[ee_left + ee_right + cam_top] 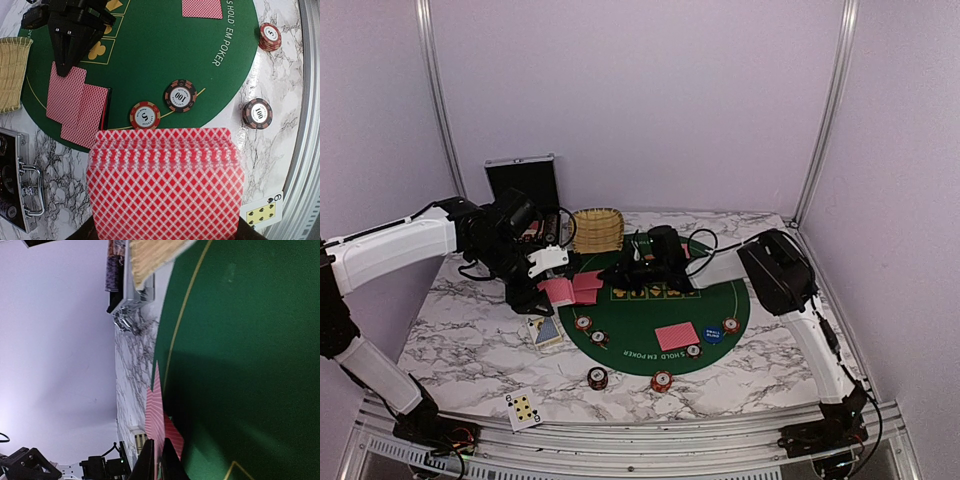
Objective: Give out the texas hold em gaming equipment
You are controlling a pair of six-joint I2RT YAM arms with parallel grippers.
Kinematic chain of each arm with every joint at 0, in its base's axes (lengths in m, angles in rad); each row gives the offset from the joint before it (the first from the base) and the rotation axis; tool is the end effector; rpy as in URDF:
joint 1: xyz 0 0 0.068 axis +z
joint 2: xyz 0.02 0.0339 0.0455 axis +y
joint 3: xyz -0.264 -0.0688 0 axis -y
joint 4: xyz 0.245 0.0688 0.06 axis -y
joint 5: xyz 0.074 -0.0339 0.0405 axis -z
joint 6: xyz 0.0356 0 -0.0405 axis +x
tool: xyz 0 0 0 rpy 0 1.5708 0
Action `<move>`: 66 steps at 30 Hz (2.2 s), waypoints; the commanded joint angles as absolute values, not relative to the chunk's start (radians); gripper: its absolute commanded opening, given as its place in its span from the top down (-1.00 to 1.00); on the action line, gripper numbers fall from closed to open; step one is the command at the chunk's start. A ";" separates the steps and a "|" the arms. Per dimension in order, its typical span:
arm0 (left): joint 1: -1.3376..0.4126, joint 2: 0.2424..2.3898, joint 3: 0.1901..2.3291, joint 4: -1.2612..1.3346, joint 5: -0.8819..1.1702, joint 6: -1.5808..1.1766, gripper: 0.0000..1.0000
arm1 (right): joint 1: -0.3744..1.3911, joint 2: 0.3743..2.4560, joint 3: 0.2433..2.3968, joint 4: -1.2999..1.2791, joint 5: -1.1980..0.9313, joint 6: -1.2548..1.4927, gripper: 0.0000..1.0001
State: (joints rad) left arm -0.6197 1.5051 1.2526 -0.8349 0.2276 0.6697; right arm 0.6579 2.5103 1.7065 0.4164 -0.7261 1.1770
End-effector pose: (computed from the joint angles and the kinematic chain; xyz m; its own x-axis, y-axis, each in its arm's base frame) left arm 0.2439 -0.1839 0.2776 -0.1609 0.8577 -0.4884 0.9580 0.2548 0.1319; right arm 0.4124 0.3486 0.0965 -0.9861 0.1106 -0.1236 -0.0860 0.2961 0.9513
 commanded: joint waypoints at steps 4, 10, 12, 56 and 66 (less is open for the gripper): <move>-0.614 1.479 1.265 -0.833 0.251 0.674 0.85 | 0.670 2.521 1.783 0.278 -0.659 1.086 0.65; -0.615 1.486 1.278 -0.834 0.258 0.672 0.85 | 0.678 2.478 1.783 0.148 -0.623 0.988 0.15; -0.615 1.487 1.282 -0.836 0.259 0.672 0.85 | 0.682 2.464 1.790 0.092 -0.609 0.952 -0.03; -0.639 1.524 1.307 -0.839 0.225 0.685 0.83 | 0.839 2.066 1.339 0.543 -0.808 1.144 -0.85; -0.640 1.529 1.315 -0.839 0.230 0.686 0.83 | 0.868 2.137 1.405 0.552 -0.829 1.173 -0.74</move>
State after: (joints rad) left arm -0.6369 1.5219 1.2800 -0.8352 0.2260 0.6773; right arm 0.8513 2.1109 1.3483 0.5098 -0.8078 1.1484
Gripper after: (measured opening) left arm 0.660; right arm 0.878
